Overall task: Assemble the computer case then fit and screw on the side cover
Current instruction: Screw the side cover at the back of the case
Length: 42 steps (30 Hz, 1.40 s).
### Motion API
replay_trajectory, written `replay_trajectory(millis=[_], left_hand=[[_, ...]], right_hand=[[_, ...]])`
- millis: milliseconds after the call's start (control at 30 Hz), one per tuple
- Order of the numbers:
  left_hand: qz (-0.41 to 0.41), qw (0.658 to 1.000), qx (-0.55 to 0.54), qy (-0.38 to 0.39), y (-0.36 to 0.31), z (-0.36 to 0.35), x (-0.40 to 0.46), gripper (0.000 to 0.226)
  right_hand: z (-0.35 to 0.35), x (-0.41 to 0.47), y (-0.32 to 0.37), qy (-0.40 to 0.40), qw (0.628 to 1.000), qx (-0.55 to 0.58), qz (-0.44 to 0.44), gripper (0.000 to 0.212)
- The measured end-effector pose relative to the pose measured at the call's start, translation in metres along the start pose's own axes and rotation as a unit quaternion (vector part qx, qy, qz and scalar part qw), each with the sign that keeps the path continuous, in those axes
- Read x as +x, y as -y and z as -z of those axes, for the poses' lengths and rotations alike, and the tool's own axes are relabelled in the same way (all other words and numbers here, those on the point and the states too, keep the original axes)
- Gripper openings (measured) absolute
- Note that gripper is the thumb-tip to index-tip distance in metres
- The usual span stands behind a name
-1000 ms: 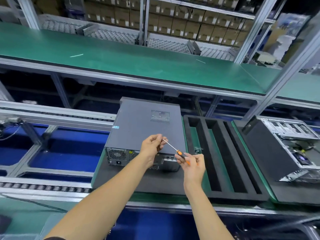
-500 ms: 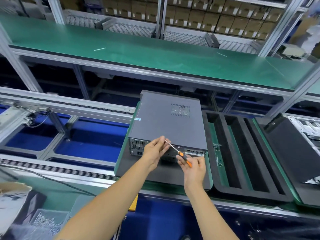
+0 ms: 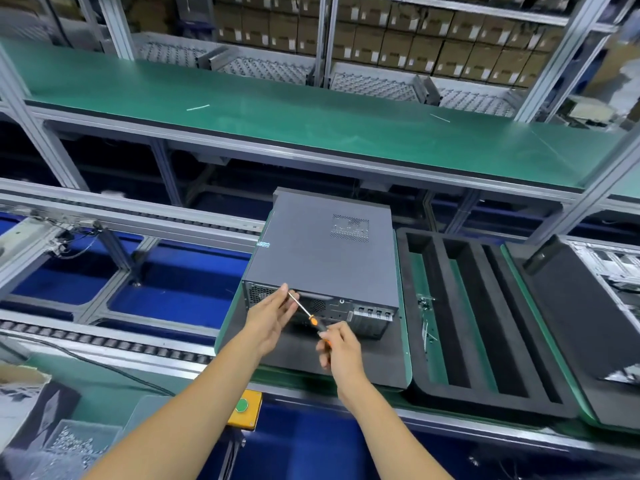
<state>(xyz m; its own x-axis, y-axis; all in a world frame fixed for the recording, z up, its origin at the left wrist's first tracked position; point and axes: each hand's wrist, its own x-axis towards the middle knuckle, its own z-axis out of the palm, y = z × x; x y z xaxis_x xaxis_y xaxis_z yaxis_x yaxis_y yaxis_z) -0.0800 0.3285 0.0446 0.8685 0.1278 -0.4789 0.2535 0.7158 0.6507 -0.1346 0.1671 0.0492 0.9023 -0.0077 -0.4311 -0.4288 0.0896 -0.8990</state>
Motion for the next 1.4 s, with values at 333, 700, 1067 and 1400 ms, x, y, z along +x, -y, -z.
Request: replay_trajectory(millis=[333,700,1067,1400], left_hand=[[-0.016,1.0,0.004,-0.027,0.022,0.013,-0.019,0.025],[0.026,0.998,0.047,0.019,0.007,0.025,-0.01,0.025],[0.015,0.984,0.17,0.06,-0.025,0.037,0.012,0.02],[0.01,0.935,0.339,0.104,-0.051,0.042,0.024,0.025]], right_hand=[[0.005,-0.014,-0.022,0.011,0.994,0.084,-0.069,0.015],[-0.018,-0.02,-0.033,-0.018,0.986,0.15,-0.077,0.012],[-0.052,-0.012,-0.037,-0.081,0.987,0.131,-0.039,0.019],[-0.06,-0.011,-0.031,-0.094,0.993,0.067,0.009,0.021]])
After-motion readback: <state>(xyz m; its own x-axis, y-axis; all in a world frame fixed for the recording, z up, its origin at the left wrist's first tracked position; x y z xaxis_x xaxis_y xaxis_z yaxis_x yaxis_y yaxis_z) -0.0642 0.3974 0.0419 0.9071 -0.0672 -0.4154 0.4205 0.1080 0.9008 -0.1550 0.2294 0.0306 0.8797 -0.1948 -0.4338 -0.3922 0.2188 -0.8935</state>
